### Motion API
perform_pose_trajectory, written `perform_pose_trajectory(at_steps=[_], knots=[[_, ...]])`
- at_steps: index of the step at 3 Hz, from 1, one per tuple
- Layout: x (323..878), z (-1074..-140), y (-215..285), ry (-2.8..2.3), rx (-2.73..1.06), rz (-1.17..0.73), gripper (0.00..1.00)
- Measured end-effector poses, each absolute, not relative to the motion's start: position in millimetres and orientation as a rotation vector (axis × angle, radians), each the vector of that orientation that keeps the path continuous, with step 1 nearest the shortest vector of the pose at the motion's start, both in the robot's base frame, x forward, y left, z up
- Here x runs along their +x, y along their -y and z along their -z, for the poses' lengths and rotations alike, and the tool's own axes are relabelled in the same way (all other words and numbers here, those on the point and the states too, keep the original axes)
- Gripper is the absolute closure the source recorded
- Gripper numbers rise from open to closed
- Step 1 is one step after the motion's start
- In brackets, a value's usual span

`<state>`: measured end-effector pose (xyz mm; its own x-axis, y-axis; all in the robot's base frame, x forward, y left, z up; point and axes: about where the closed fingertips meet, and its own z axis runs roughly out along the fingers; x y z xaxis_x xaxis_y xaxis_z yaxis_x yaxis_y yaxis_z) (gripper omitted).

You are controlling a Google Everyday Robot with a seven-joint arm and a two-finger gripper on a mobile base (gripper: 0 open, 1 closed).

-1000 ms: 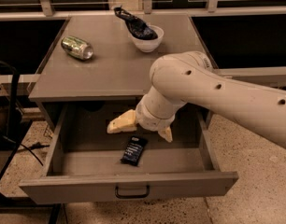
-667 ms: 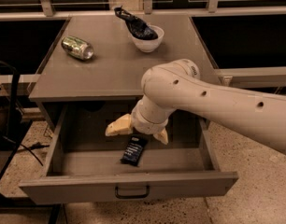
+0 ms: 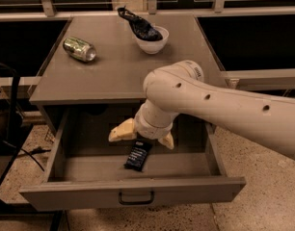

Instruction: Pick rxbar blueberry from top drawer and place on counter

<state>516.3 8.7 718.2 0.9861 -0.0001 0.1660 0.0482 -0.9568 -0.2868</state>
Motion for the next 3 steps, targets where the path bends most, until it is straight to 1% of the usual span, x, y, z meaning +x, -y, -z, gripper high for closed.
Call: perform_pose_trajectory(at_steps=[3], knots=[[544, -679, -18, -0.013, -2.957, 0.205, 0.0]])
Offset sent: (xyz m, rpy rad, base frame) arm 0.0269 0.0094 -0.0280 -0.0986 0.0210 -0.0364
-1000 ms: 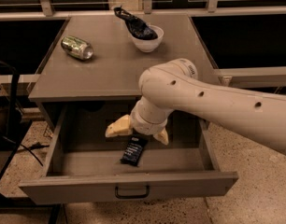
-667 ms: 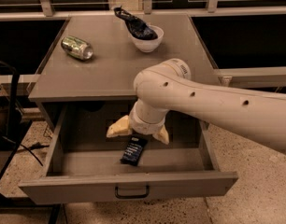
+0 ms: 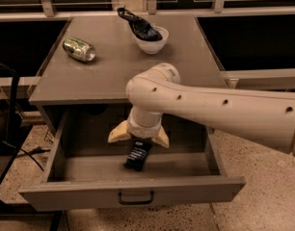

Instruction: Pick rxbar blueberry from top drawer and place on counter

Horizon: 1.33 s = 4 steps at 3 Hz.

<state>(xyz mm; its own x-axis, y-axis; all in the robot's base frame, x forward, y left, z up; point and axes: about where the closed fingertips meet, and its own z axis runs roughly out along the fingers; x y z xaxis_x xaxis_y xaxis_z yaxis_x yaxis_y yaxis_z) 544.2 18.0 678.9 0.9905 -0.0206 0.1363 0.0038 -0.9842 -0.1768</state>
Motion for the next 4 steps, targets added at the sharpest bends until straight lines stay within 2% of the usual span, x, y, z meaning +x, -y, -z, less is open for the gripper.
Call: perform_pose_trajectory(at_steps=[4], knots=[[545, -641, -36, -0.025, -3.012, 0.166, 0.0]])
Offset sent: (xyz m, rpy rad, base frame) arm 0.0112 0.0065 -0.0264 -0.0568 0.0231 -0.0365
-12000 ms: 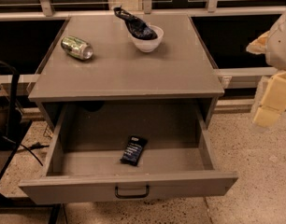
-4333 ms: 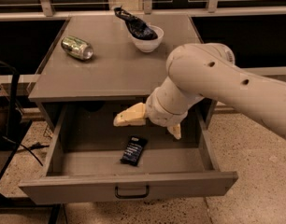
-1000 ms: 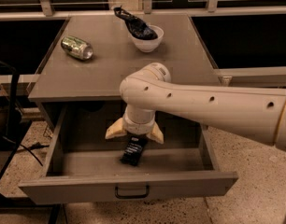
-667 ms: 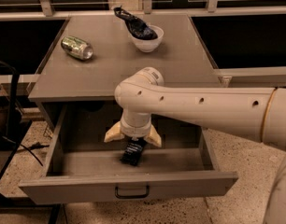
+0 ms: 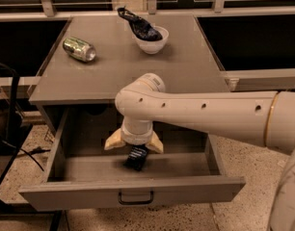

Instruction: Pick rxbar blueberry from top drawer and place on counter

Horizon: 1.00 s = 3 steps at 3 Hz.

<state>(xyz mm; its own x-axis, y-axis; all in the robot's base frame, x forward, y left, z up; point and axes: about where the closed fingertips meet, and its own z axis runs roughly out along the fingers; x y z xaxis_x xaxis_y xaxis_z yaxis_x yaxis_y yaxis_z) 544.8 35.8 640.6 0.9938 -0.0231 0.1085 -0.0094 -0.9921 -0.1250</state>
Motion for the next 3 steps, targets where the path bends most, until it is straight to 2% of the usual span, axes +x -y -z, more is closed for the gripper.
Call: perform_pose_trajectory(at_steps=[2, 3], knots=[[544, -627, -48, 0.015, -3.031, 0.147, 0.0], [545, -618, -51, 0.021, -3.049, 0.126, 0.16]])
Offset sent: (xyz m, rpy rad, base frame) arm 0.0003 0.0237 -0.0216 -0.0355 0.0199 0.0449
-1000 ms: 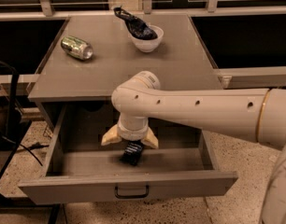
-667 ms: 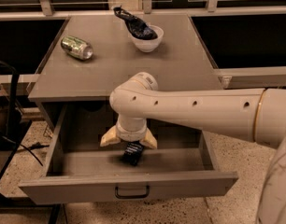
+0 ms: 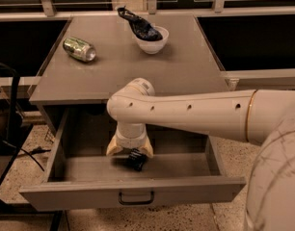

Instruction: Pick rxbar blueberry from top drawer and place on counter

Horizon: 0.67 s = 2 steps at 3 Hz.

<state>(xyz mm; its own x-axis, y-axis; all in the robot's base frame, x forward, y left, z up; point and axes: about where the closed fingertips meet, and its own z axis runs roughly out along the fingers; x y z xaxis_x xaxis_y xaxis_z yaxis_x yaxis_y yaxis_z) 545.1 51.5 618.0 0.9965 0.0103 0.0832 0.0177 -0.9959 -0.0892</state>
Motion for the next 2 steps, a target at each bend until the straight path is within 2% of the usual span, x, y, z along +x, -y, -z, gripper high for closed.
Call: perform_pose_trajectory(at_steps=[2], knots=[[545.2, -615.4, -44.2, -0.003, -3.056, 0.12, 0.18]])
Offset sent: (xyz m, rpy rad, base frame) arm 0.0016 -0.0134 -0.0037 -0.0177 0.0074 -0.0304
